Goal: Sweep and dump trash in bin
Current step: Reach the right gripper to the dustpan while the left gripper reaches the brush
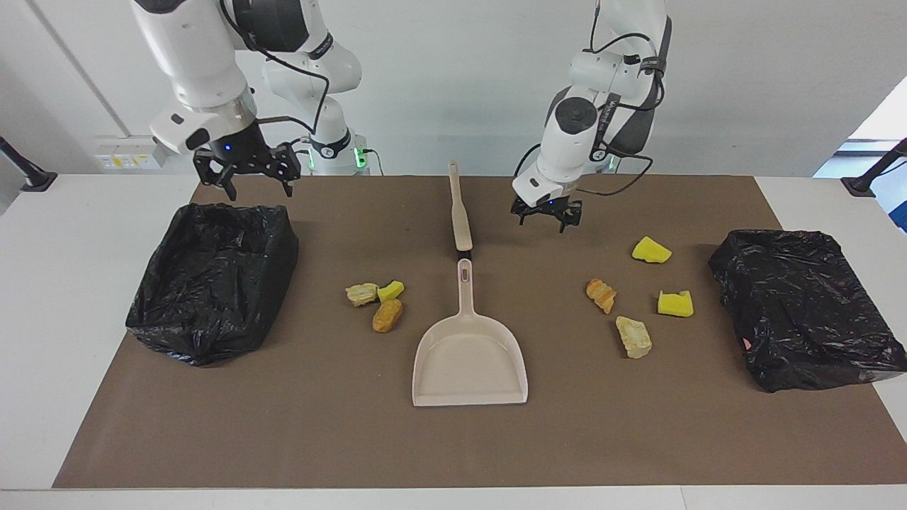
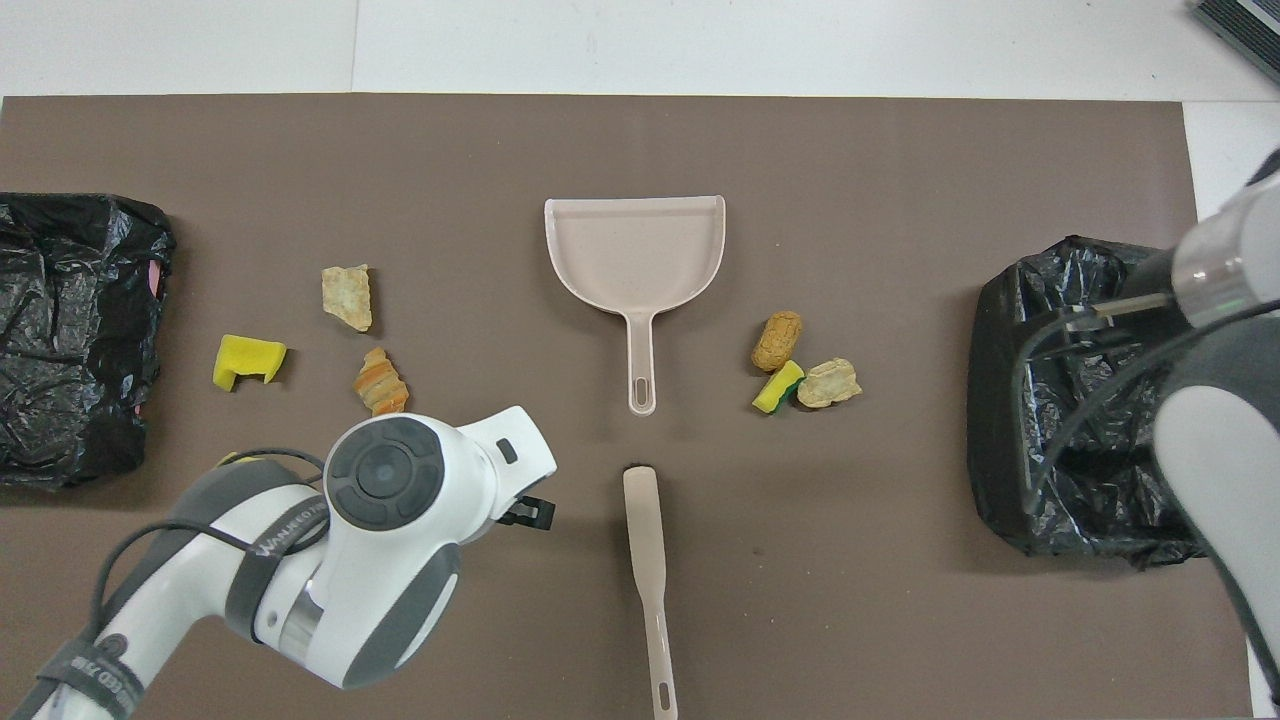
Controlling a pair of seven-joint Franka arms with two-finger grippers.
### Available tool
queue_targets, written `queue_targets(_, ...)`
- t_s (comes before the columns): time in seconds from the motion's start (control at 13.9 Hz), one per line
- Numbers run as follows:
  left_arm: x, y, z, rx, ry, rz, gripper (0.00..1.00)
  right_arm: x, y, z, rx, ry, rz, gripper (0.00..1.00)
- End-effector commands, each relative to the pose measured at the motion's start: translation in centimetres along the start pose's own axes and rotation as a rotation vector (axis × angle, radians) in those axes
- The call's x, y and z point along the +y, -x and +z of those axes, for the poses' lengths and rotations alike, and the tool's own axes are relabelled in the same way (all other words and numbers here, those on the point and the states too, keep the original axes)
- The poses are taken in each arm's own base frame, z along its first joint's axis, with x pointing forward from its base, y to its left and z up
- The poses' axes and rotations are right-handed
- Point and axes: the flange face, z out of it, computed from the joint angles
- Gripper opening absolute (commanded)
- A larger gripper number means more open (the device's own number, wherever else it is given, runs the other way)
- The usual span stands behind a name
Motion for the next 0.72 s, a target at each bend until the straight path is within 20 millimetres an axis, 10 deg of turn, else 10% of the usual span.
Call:
queue_targets(0.0,4.1,2.8,-0.3,0.032,0.011,-0.029,1.0,-1.6,-4.2,3.3,-0.02,-0.051,0.077,1.0)
queue_targets(0.65,16.1,9.4,2.9,0.126,0.086,-0.143,1.0,-16.3,-11.2,10.3,-0.005,-0.173,0.21,1.0)
